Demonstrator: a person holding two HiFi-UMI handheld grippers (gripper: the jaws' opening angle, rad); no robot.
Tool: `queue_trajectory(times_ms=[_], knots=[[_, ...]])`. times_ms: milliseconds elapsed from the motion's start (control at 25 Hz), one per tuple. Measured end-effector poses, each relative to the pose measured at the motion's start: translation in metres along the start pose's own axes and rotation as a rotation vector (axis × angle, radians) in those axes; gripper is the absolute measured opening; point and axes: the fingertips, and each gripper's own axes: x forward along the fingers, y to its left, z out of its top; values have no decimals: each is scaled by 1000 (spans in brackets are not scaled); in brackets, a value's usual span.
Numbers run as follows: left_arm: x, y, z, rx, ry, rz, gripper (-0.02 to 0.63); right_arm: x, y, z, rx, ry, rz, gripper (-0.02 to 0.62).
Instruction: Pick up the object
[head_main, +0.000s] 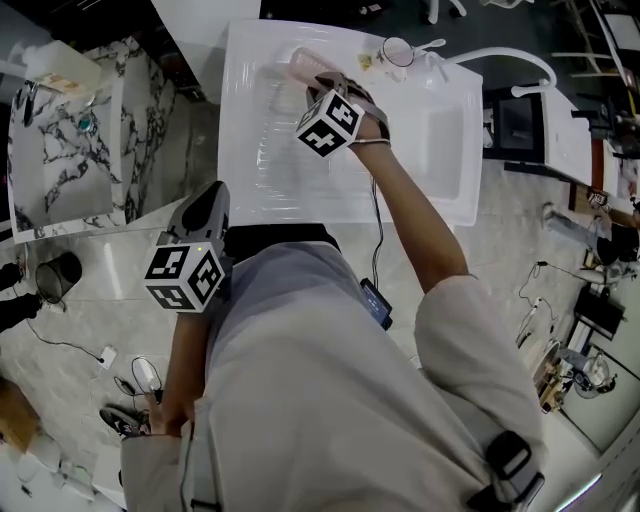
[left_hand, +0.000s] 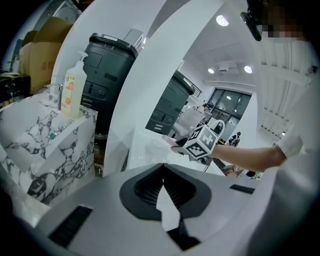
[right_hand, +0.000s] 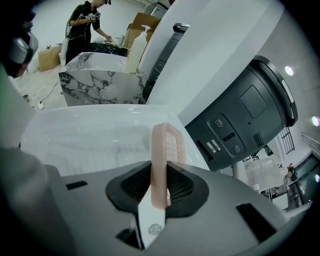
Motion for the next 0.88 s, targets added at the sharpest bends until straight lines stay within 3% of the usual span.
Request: queue_trajectory(times_ms=[440,880], knots=[[-3,-2,-1,21,7,16,2,-23,13,-20,125,-7,31,87],[1,-7,-2,42,24,-20,2,-43,30,-34,268,-22,74,87]])
